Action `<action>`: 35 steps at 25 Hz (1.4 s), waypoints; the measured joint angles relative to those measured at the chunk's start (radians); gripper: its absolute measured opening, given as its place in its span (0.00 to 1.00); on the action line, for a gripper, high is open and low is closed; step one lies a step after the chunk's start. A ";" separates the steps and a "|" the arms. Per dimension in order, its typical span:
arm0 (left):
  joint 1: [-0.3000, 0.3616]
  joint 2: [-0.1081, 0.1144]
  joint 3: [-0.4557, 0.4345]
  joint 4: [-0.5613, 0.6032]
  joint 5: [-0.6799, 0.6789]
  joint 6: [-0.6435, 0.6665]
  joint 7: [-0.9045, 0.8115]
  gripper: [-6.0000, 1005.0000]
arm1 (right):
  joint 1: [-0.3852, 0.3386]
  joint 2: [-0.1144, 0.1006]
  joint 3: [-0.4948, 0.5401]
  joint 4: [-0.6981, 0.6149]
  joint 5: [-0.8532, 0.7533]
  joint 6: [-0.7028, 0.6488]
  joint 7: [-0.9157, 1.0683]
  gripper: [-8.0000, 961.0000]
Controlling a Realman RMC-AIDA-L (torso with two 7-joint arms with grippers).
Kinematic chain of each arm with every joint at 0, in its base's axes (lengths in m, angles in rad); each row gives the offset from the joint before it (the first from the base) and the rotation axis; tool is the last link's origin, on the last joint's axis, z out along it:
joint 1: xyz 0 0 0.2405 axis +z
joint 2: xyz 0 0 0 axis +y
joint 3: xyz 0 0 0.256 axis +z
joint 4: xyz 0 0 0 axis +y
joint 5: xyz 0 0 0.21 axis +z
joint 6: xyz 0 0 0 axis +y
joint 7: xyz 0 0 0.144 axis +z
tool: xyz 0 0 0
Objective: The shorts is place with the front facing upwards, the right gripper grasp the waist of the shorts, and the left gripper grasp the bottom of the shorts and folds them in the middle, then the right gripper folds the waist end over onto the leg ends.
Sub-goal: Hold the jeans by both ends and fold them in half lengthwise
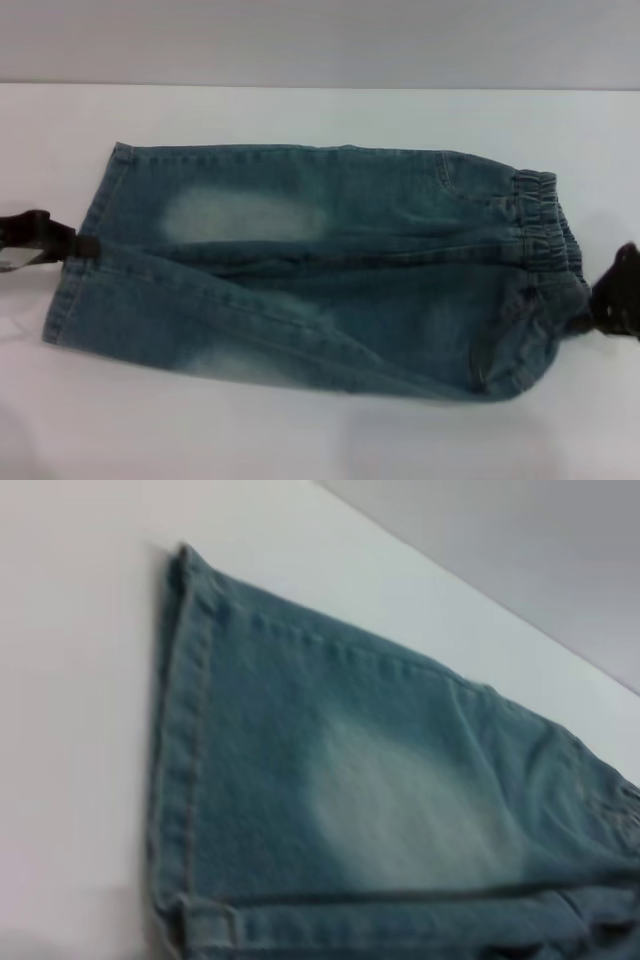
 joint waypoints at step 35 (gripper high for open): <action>-0.133 -0.173 0.218 0.117 0.001 -0.731 0.130 0.02 | -0.105 0.044 0.306 0.493 0.706 0.685 -0.037 0.01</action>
